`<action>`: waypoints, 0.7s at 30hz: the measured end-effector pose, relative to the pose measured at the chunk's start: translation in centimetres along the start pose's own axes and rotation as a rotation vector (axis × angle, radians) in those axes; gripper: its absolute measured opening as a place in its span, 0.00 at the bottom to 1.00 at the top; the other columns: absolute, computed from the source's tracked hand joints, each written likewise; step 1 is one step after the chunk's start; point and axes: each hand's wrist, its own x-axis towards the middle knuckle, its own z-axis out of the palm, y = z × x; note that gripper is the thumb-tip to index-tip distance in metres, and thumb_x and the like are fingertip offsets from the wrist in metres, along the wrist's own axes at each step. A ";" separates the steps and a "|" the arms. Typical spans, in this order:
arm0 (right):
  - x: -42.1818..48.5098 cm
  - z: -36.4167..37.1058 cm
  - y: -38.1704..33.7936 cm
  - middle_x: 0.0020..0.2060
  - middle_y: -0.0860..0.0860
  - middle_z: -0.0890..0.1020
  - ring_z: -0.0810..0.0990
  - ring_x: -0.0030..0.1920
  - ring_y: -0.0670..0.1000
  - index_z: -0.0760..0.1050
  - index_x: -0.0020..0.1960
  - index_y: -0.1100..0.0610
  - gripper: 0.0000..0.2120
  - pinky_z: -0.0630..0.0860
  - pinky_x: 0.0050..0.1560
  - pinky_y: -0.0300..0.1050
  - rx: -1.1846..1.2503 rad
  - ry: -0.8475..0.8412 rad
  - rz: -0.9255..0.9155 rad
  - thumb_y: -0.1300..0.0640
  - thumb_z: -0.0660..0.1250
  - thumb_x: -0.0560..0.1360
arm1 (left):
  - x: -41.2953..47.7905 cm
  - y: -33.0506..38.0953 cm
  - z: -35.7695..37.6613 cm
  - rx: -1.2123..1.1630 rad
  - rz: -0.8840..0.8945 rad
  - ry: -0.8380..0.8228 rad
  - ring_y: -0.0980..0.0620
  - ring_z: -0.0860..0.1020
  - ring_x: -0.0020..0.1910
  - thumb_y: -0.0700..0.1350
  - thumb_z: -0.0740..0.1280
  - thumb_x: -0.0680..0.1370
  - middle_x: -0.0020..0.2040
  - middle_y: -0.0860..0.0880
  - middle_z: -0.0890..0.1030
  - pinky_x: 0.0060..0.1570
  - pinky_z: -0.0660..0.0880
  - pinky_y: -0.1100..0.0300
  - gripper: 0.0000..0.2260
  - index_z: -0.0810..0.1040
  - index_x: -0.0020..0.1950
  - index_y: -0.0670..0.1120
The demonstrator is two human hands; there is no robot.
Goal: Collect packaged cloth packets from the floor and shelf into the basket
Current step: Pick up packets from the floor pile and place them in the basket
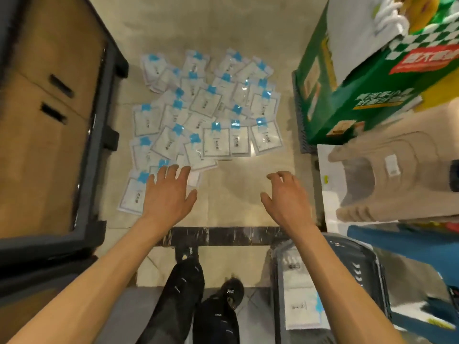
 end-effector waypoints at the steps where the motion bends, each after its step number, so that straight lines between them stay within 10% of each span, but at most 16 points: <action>1: 0.9 0.1 -1.4 0.72 0.58 0.69 0.66 0.71 0.59 0.69 0.73 0.56 0.24 0.66 0.69 0.54 -0.008 -0.010 -0.019 0.50 0.63 0.79 | 0.1 -1.7 -0.1 -0.005 -0.029 0.002 0.38 0.67 0.73 0.57 0.65 0.79 0.73 0.41 0.71 0.67 0.68 0.39 0.28 0.67 0.77 0.47; 21: 13.6 10.7 -25.5 0.69 0.58 0.71 0.68 0.68 0.60 0.68 0.72 0.58 0.24 0.71 0.62 0.54 -0.033 -0.169 -0.011 0.49 0.63 0.80 | 8.3 -28.9 4.5 -0.079 -0.151 -0.180 0.42 0.66 0.72 0.57 0.60 0.82 0.74 0.44 0.69 0.68 0.66 0.44 0.25 0.65 0.77 0.49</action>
